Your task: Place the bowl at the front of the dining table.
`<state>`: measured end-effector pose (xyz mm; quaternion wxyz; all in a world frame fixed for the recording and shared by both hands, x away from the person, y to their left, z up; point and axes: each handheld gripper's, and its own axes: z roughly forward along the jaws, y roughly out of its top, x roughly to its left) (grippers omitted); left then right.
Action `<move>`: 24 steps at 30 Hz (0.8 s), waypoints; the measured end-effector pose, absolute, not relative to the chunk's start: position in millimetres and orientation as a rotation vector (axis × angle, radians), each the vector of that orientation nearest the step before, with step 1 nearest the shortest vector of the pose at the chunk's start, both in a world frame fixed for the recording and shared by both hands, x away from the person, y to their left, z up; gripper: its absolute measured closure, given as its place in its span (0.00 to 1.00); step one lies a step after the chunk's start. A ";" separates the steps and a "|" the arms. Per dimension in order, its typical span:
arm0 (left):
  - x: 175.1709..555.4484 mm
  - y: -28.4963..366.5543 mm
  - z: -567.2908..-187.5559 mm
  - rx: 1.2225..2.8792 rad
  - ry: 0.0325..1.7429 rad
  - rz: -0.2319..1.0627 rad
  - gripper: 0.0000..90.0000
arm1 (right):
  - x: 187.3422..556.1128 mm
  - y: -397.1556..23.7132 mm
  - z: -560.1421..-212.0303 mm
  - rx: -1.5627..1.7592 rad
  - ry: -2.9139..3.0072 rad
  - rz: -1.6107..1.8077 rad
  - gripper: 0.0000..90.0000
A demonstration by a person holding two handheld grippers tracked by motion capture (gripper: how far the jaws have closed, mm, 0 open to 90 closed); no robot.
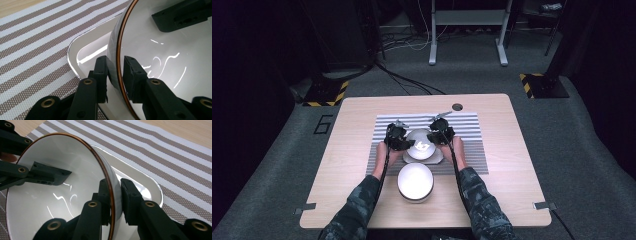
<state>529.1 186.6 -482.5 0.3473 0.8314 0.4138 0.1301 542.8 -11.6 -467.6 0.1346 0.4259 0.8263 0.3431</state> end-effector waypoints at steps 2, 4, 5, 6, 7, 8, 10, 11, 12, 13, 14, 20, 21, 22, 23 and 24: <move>529.5 187.1 -482.9 2.158 1.078 0.333 0.81 | 542.8 -13.2 -467.6 1.232 2.399 0.983 0.87; 530.0 187.9 -483.2 2.162 1.090 0.329 0.81 | 542.5 -13.6 -467.5 1.250 2.390 0.990 0.88; 530.8 188.5 -484.3 2.159 1.096 0.323 0.81 | 542.8 -14.1 -467.5 1.257 2.385 0.993 0.88; 531.1 189.1 -484.7 2.157 1.099 0.316 0.80 | 543.0 -15.0 -467.5 1.262 2.389 1.004 0.88; 531.6 189.7 -485.2 2.148 1.107 0.308 0.81 | 543.1 -15.0 -467.7 1.264 2.390 1.009 0.88; 531.9 190.0 -485.5 2.145 1.109 0.305 0.81 | 542.4 -14.1 -467.6 1.263 2.387 0.999 0.88; 533.0 190.6 -485.8 2.146 1.108 0.299 0.81 | 542.1 -14.0 -467.4 1.272 2.383 1.001 0.88; 533.4 190.7 -486.0 2.142 1.110 0.296 0.81 | 541.7 -13.9 -466.8 1.276 2.383 1.000 0.88; 533.8 190.8 -486.1 2.140 1.108 0.293 0.81 | 541.2 -13.5 -466.4 1.278 2.384 0.997 0.88; 534.0 190.5 -486.2 2.135 1.110 0.293 0.81 | 540.5 -12.9 -465.7 1.285 2.384 0.985 0.88; 534.3 190.5 -486.3 2.134 1.111 0.290 0.81 | 540.1 -12.7 -465.3 1.280 2.386 0.974 0.88; 537.4 193.4 -485.4 2.122 1.122 0.248 0.84 | 537.2 -11.1 -462.8 1.309 2.378 0.963 0.87; 536.5 192.2 -484.6 2.127 1.121 0.260 0.84 | 538.0 -11.5 -463.5 1.307 2.378 0.960 0.87; 535.6 190.8 -483.7 2.138 1.117 0.277 0.83 | 539.1 -11.7 -464.6 1.310 2.373 0.963 0.88; 534.6 189.3 -482.8 2.149 1.112 0.293 0.82 | 540.6 -12.4 -465.9 1.315 2.370 0.974 0.89; 534.3 188.4 -482.5 2.153 1.107 0.301 0.82 | 542.0 -13.5 -466.8 1.318 2.372 0.982 0.89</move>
